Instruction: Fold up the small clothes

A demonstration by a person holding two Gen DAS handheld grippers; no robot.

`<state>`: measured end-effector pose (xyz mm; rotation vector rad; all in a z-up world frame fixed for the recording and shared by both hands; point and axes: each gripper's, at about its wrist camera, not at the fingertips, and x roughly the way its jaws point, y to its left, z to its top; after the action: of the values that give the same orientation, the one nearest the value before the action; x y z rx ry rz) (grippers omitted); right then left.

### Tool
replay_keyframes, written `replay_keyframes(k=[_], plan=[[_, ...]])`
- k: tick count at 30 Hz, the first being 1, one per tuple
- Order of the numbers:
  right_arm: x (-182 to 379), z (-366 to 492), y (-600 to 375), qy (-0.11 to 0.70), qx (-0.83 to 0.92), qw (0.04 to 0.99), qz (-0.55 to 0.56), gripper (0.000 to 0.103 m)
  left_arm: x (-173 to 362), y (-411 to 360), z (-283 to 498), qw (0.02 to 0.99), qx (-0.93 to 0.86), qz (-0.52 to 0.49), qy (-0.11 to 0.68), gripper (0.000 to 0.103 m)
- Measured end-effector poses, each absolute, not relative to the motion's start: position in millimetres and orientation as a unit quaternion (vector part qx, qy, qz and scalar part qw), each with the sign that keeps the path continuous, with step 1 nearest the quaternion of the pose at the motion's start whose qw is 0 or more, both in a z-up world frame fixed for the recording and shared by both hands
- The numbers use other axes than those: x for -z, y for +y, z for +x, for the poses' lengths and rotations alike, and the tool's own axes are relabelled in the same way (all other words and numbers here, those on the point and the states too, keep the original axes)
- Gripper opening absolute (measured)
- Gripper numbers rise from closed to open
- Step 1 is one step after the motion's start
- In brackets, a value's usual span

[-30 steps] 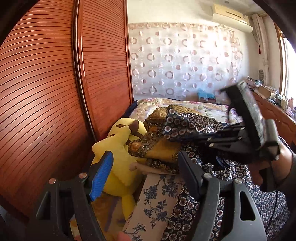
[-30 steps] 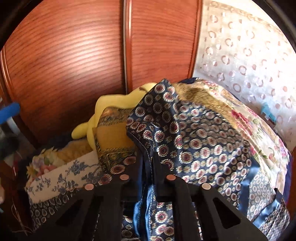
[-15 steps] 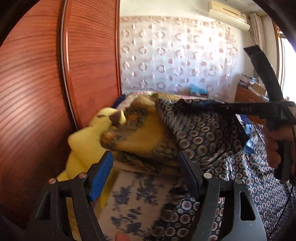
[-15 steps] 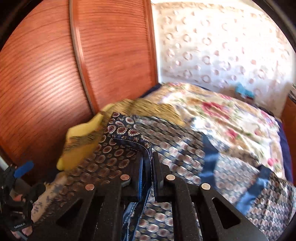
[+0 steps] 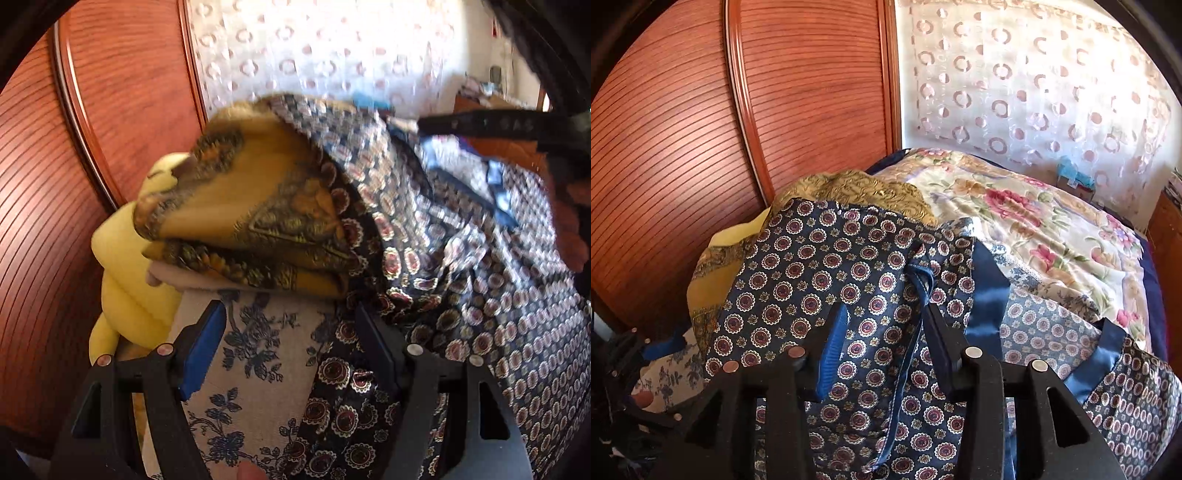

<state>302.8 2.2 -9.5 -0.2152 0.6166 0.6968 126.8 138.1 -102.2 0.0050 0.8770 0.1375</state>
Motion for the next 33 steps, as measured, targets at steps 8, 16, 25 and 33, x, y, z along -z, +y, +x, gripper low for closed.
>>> replay_keyframes(k=[8,16,25,33], plan=[[-3.6,277.0,-21.8,0.277,-0.343,0.892,-0.106,0.044,107.1,151.7,127.7,0.895,-0.064,-0.041,0.44,0.081],[-9.1,241.4,-68.8,0.27,-0.317,0.906,-0.079,0.044,113.1,153.4,129.5,0.892,-0.074,-0.047,0.442,0.088],[-20.7,181.1,-126.4,0.241,-0.279,0.927,-0.066,0.064,111.8,157.5,128.2,0.896,-0.068,-0.058,0.436,0.088],[-16.7,136.3,-170.5,0.228,-0.243,0.941,-0.062,0.072,74.0,150.6,113.2,0.928,-0.096,-0.021,0.359,0.088]])
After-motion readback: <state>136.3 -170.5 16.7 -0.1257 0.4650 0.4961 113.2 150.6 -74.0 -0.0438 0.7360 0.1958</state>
